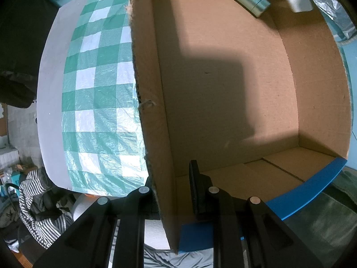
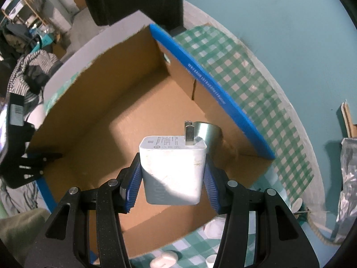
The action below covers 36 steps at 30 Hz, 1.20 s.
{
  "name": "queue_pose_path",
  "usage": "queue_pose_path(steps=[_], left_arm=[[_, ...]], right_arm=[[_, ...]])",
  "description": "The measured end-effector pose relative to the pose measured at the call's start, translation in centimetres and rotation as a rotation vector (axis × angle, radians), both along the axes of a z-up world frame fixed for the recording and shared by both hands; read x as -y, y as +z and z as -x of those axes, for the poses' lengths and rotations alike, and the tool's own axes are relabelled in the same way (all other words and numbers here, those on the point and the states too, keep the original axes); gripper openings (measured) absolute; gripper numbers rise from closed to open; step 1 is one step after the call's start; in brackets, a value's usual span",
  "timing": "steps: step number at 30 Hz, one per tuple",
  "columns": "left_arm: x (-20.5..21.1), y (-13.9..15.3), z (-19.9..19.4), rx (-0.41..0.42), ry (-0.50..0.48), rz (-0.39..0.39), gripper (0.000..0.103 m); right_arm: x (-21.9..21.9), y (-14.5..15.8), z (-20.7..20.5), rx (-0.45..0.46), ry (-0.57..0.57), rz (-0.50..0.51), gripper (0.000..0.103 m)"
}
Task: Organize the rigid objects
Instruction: 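Carry the white charger into the box and release it beside the tin, then return the right gripper to the items and grasp the white pill bottle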
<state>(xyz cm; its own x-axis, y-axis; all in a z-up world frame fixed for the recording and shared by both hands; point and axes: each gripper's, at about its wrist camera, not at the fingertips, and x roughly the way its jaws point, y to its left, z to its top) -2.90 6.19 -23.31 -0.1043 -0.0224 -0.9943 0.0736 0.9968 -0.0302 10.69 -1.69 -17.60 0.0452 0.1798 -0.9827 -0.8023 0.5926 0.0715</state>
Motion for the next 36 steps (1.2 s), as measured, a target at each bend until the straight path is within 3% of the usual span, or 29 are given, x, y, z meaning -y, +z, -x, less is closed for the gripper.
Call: queue_pose_path(steps=[14,23,36], left_arm=[[-0.1,0.3,0.0,0.003,-0.001,0.007,0.018],[0.0,0.2,0.0,-0.003,-0.011,0.003,0.018],[0.8,0.2,-0.2,-0.002,-0.024,-0.006,0.018]], right_arm=[[-0.1,-3.9,0.2,-0.048,-0.051,0.080,0.051],[1.2,-2.8,-0.2,-0.059,-0.116,0.033,0.053],[2.3,0.9,0.8,-0.014,-0.114,-0.018,0.057]])
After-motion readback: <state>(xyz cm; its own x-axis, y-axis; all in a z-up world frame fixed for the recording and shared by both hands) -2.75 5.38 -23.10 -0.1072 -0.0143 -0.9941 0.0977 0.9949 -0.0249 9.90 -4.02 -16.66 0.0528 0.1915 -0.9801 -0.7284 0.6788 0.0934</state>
